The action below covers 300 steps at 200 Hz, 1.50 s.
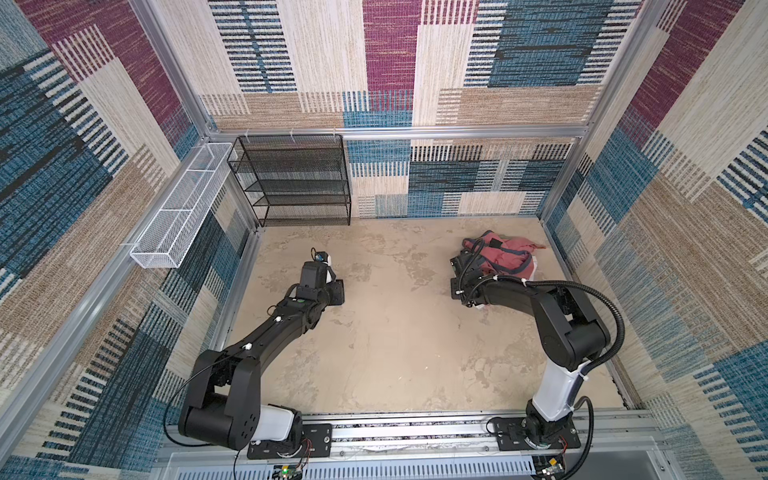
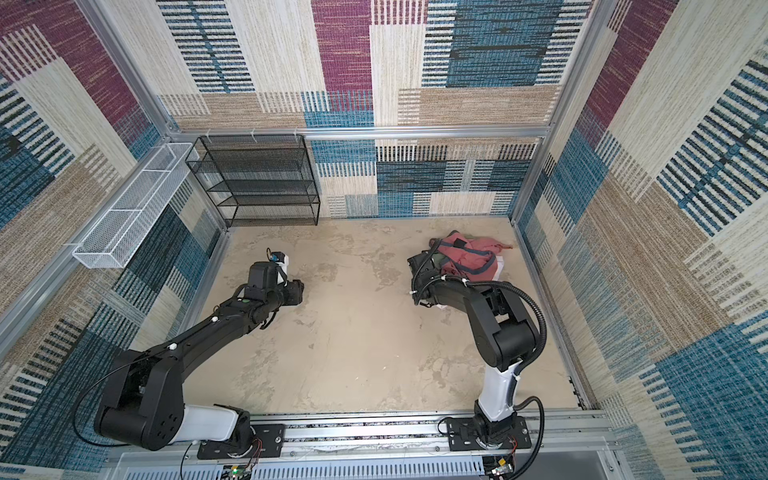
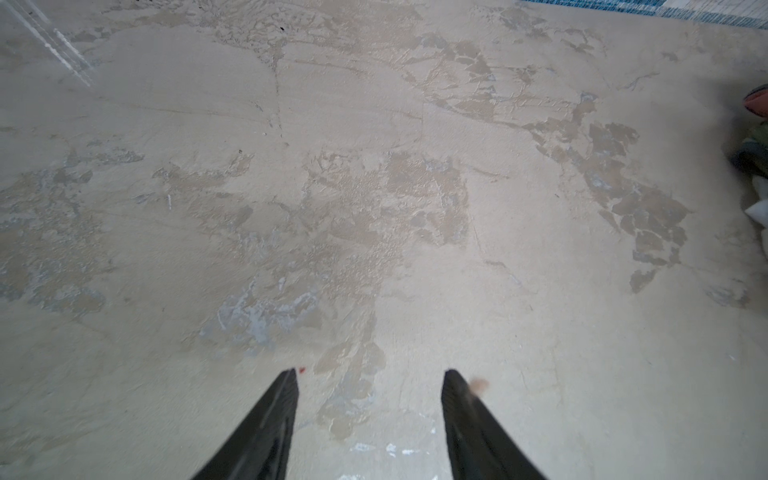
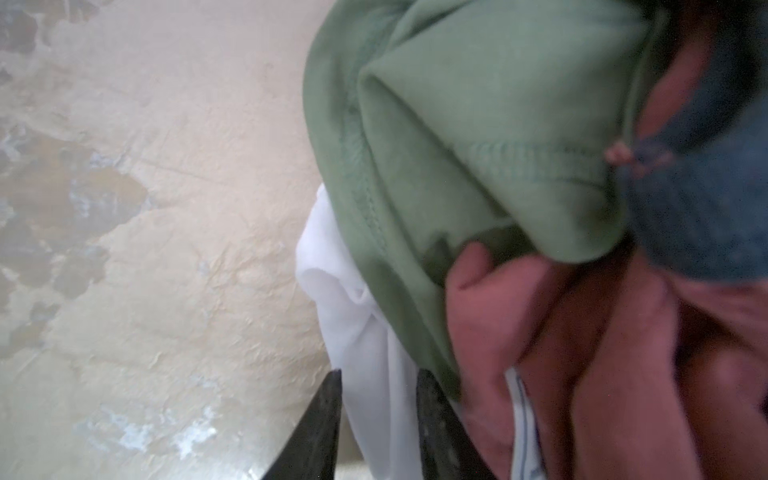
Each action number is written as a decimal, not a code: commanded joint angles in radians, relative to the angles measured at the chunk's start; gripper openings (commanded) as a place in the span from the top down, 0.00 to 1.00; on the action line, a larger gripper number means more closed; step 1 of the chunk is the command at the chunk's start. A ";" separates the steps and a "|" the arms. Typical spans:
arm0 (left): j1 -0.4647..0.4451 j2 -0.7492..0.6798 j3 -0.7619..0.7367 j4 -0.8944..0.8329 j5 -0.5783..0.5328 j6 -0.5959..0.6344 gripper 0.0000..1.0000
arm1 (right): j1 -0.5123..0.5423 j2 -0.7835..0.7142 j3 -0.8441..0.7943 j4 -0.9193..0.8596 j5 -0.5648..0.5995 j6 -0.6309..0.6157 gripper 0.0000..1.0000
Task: Pick out a specific cloth from the pile
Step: 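Close the right gripper on the white cloth edge at the pile, then lift the white cloth with the right gripper, pulling it out of the pile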
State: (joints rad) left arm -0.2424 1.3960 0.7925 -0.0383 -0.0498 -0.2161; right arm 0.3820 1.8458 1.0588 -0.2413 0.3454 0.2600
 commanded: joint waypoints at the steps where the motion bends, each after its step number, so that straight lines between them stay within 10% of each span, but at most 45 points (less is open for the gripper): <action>1: 0.000 -0.009 -0.002 0.011 -0.008 0.012 0.41 | 0.000 0.017 0.009 0.006 0.026 0.001 0.66; 53: 0.000 -0.008 -0.001 0.008 -0.012 0.016 0.41 | -0.002 0.099 0.057 0.002 0.049 -0.002 0.70; 83: 0.000 -0.011 0.003 0.000 -0.015 0.021 0.41 | -0.005 0.113 0.075 -0.007 0.048 -0.005 1.00; 300: 0.000 -0.107 0.071 -0.094 0.010 -0.026 0.42 | -0.179 -0.332 0.198 -0.040 -0.281 -0.044 1.00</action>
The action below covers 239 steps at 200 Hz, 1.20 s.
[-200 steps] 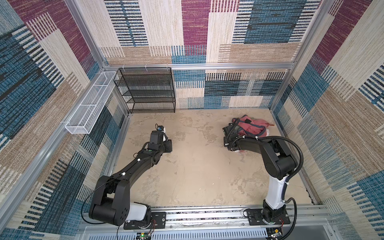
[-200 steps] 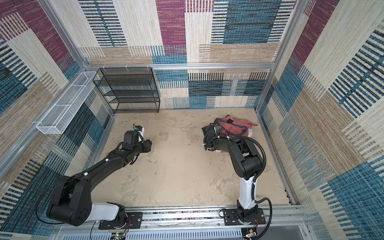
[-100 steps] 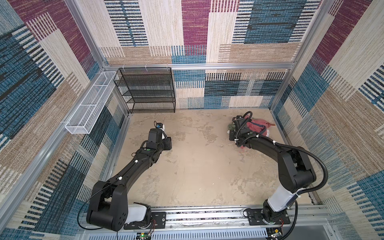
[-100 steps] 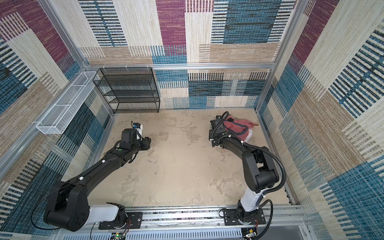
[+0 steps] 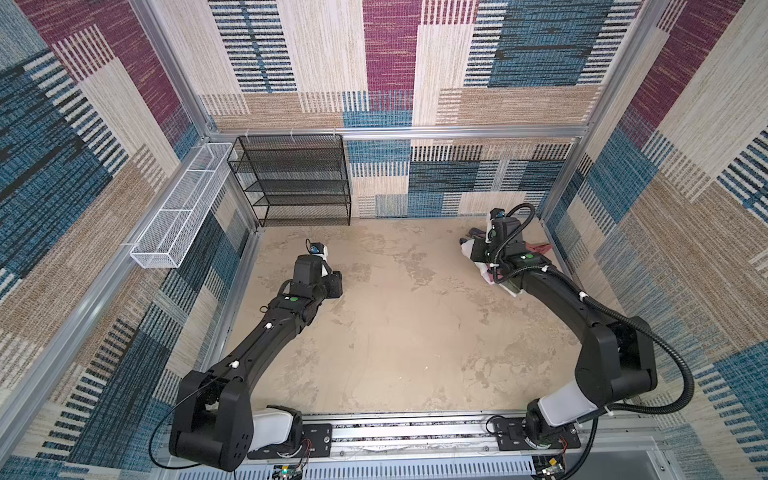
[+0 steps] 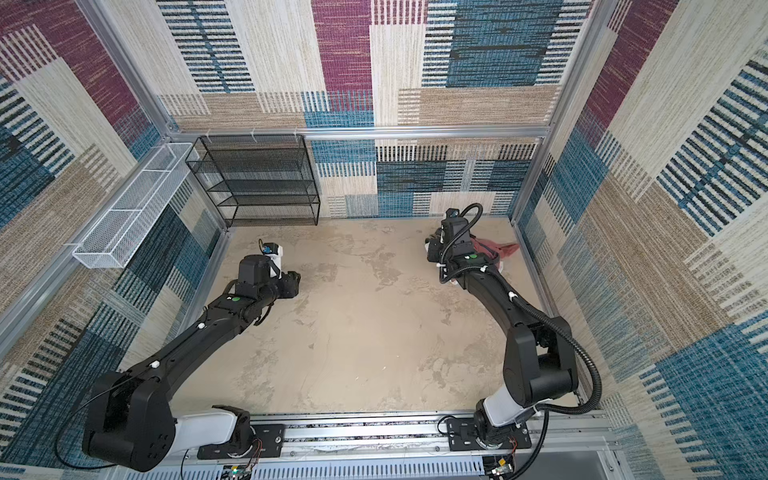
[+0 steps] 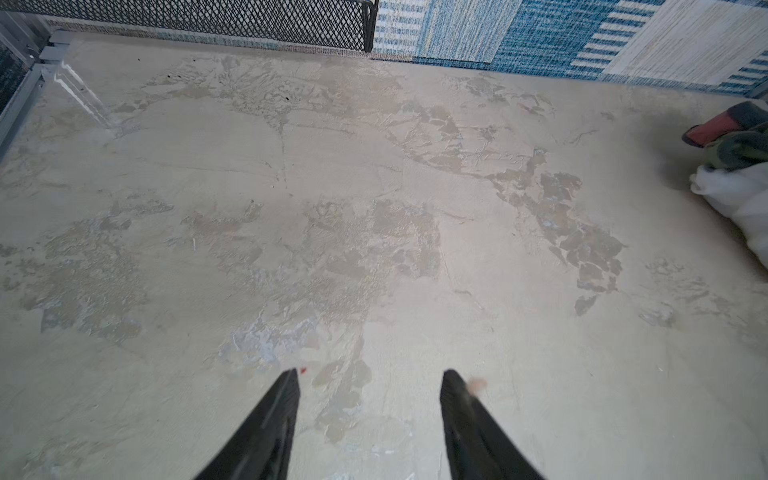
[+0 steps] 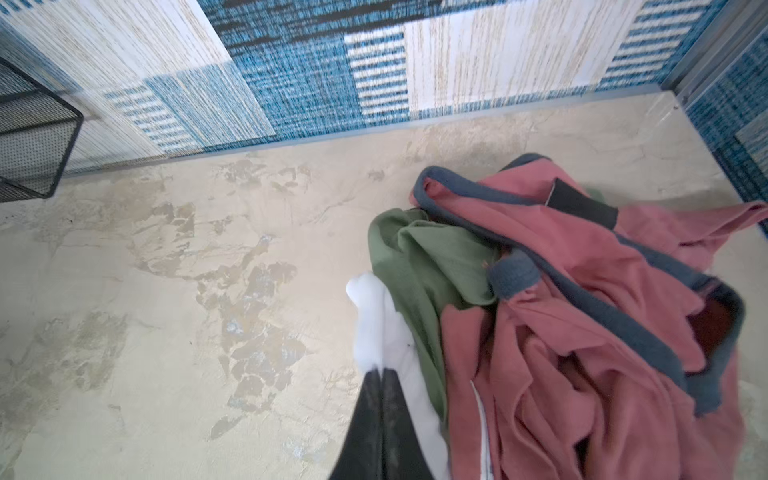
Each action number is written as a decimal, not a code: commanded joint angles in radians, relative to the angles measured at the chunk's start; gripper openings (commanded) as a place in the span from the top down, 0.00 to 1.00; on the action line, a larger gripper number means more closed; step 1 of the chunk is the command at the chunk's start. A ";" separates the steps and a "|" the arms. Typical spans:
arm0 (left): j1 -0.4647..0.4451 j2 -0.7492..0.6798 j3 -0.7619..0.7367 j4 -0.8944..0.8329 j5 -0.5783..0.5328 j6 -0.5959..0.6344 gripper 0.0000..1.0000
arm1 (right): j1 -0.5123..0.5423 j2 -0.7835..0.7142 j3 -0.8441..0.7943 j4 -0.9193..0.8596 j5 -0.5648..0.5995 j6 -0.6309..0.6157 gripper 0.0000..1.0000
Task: Pick out a specific cloth from the pile
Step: 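Lift the white cloth with the right gripper, pulling it out of the pile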
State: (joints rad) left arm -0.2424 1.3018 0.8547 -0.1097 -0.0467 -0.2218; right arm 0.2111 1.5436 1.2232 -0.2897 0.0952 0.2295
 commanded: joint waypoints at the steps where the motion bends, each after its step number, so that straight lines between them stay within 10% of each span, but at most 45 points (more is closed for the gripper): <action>1: 0.000 -0.013 0.009 -0.023 0.007 -0.020 0.42 | -0.008 -0.031 0.035 0.008 -0.030 -0.013 1.00; 239: 0.000 -0.107 0.033 -0.088 0.022 -0.071 0.43 | -0.017 -0.047 0.474 -0.071 -0.416 0.025 1.00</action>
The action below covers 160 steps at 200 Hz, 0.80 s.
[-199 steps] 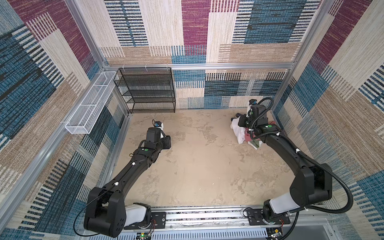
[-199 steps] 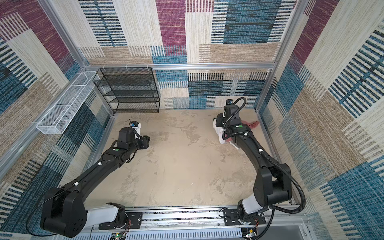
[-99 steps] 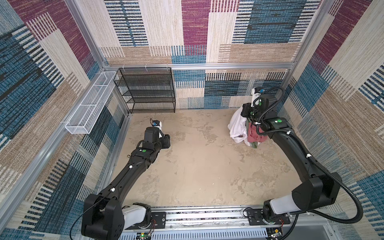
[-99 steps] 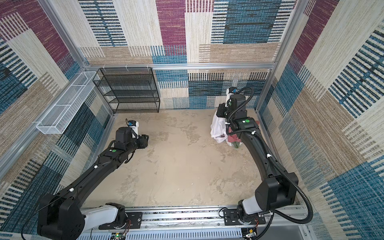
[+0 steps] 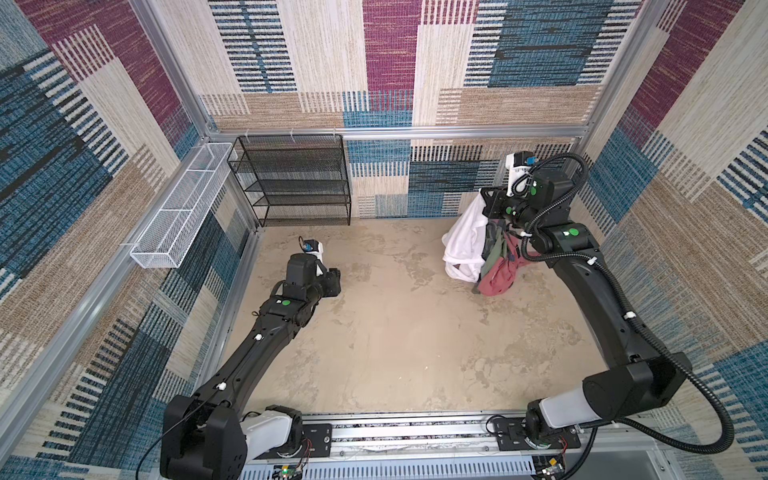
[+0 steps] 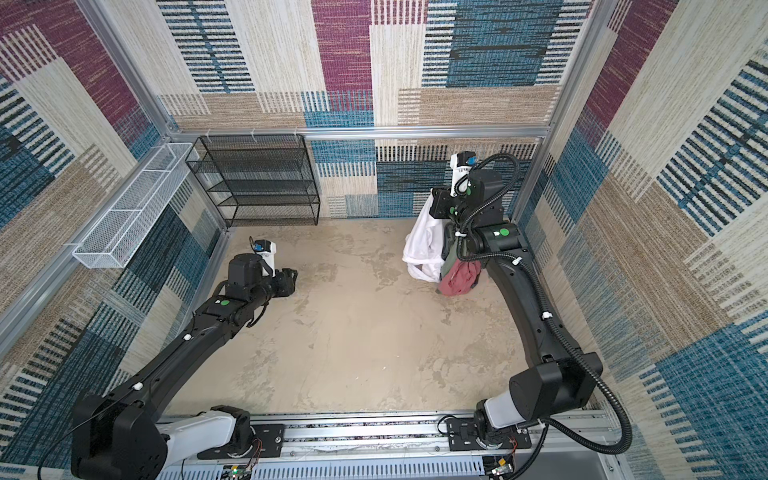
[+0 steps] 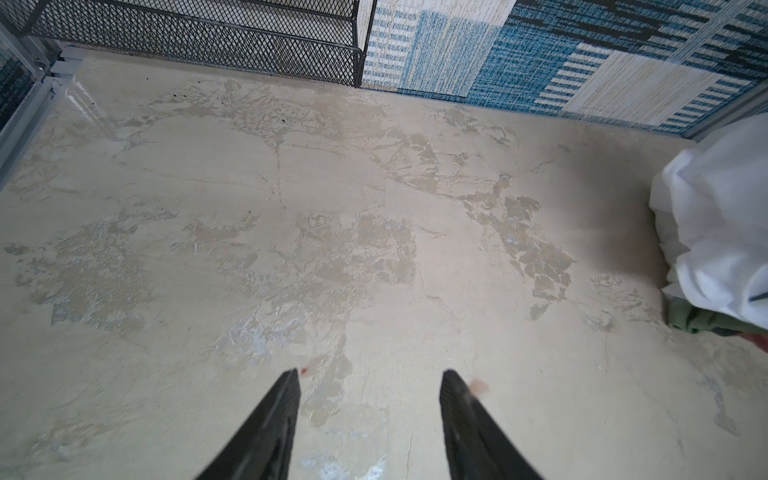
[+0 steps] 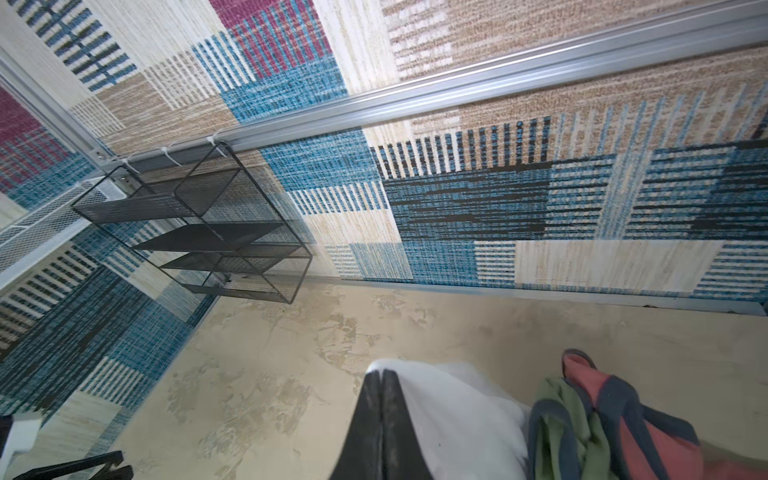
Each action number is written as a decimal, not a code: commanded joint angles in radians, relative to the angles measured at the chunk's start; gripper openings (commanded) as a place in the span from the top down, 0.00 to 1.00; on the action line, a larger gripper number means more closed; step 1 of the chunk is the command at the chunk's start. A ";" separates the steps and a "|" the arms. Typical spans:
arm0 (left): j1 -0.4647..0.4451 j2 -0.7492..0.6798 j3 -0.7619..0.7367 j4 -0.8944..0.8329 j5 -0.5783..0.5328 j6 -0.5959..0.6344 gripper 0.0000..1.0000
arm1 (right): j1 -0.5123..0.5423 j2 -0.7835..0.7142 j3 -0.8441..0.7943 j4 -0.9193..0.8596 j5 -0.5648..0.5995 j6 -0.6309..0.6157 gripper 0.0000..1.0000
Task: Pick out a specific cloth from the pile
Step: 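Lift the white cloth with the right gripper, pulling it out of the pile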
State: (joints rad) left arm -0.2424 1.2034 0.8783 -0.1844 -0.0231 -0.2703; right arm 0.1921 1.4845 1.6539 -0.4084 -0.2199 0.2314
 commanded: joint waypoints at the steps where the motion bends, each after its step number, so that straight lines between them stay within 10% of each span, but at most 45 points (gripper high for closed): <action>1: 0.000 -0.010 0.010 -0.014 -0.001 -0.023 0.43 | 0.002 0.014 0.046 0.048 -0.105 0.023 1.00; 160: 0.000 -0.074 0.119 -0.170 -0.024 -0.050 0.43 | 0.044 0.179 0.488 -0.029 -0.320 0.072 1.00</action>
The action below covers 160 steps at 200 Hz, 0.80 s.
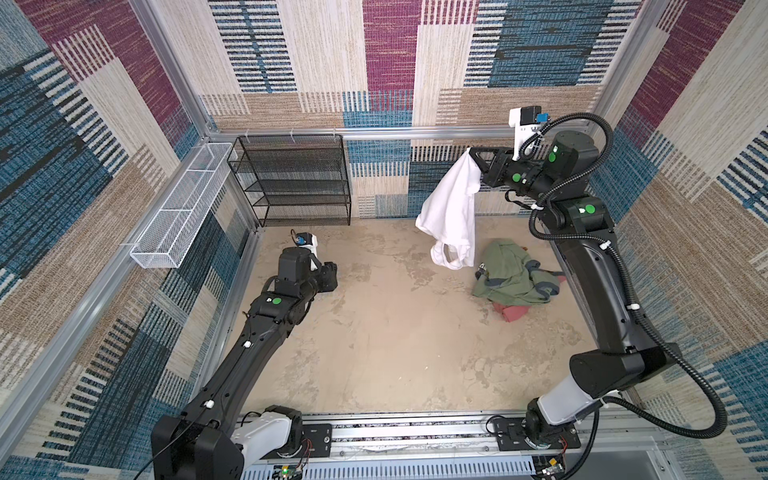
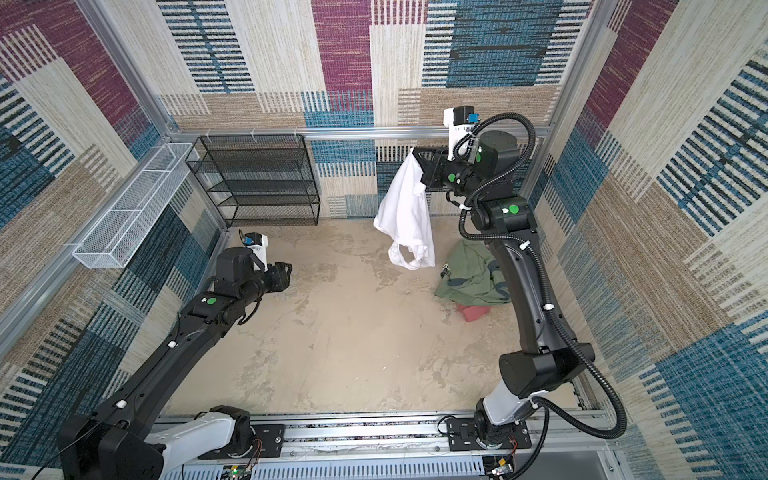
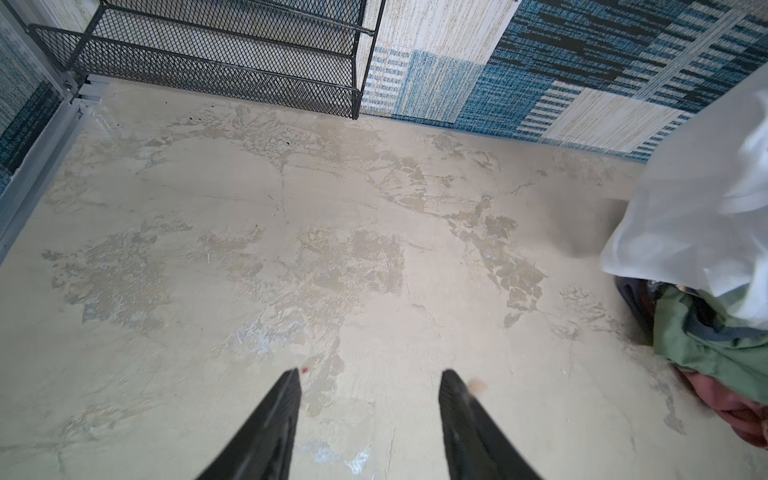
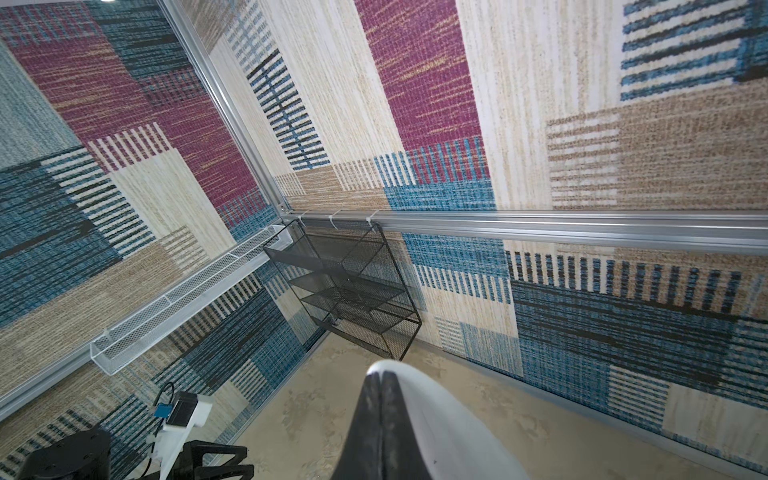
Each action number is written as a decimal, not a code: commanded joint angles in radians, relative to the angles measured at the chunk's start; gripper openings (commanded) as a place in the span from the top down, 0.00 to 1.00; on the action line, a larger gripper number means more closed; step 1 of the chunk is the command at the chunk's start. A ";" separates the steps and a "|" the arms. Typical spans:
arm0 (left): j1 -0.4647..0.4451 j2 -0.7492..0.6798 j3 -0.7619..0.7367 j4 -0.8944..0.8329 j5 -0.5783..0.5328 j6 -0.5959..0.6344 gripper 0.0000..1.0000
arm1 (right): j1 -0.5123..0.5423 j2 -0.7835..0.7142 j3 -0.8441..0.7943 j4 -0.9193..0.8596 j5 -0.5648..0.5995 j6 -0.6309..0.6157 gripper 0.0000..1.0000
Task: Pick out a specific cloth from the pile
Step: 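Lift the white cloth with the right gripper, pulling it out of the pile, then carry the white cloth with the right gripper toward the left gripper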
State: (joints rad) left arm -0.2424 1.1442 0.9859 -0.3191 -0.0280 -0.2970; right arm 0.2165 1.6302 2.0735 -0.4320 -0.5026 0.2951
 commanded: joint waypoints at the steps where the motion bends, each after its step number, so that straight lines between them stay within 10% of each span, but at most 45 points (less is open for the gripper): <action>1: 0.000 -0.016 0.011 -0.037 -0.020 -0.024 0.43 | 0.021 0.035 0.072 -0.007 -0.037 0.008 1.00; 160: 0.000 -0.264 0.129 -0.360 -0.104 -0.067 0.43 | 0.346 0.400 0.492 -0.028 -0.132 0.048 1.00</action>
State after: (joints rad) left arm -0.2424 0.9073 1.0992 -0.6174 -0.1074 -0.3256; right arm 0.5274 1.9995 2.5275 -0.5186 -0.6044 0.3168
